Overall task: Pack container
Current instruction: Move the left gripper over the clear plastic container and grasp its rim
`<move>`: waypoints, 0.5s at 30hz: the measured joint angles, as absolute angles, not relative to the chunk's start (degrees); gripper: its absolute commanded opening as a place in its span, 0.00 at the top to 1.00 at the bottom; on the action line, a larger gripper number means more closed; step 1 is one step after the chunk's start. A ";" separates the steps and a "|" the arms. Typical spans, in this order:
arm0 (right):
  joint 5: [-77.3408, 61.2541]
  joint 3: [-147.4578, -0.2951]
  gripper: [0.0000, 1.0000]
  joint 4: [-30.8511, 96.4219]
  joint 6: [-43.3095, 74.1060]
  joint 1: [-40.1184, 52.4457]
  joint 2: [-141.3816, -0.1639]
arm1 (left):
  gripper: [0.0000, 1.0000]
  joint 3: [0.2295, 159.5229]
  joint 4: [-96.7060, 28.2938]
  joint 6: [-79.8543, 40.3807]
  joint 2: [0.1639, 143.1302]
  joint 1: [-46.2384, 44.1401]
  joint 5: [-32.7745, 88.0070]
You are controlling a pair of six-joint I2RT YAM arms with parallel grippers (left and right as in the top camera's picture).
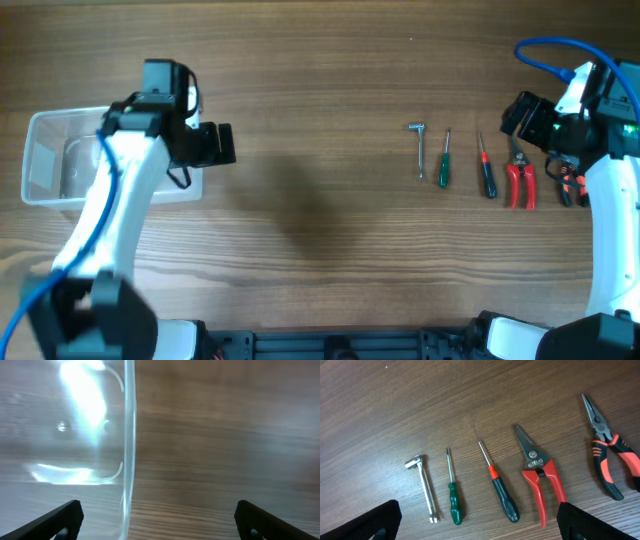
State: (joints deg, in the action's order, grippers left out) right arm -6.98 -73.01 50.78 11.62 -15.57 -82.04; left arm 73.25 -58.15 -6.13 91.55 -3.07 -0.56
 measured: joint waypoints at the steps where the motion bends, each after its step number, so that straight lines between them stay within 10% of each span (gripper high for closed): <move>1: -6.98 -73.01 0.00 50.78 11.62 -15.59 -82.11 | 0.06 73.25 -57.89 -5.76 93.12 -3.03 -0.71; 7: -6.98 -73.01 0.00 50.78 11.62 -15.59 -82.35 | 0.14 73.25 -57.08 -4.58 102.02 -2.96 -4.51; 15: -6.98 -73.01 0.00 50.54 11.62 -15.59 -82.35 | 0.68 73.25 -55.09 -3.99 104.05 -1.23 -4.80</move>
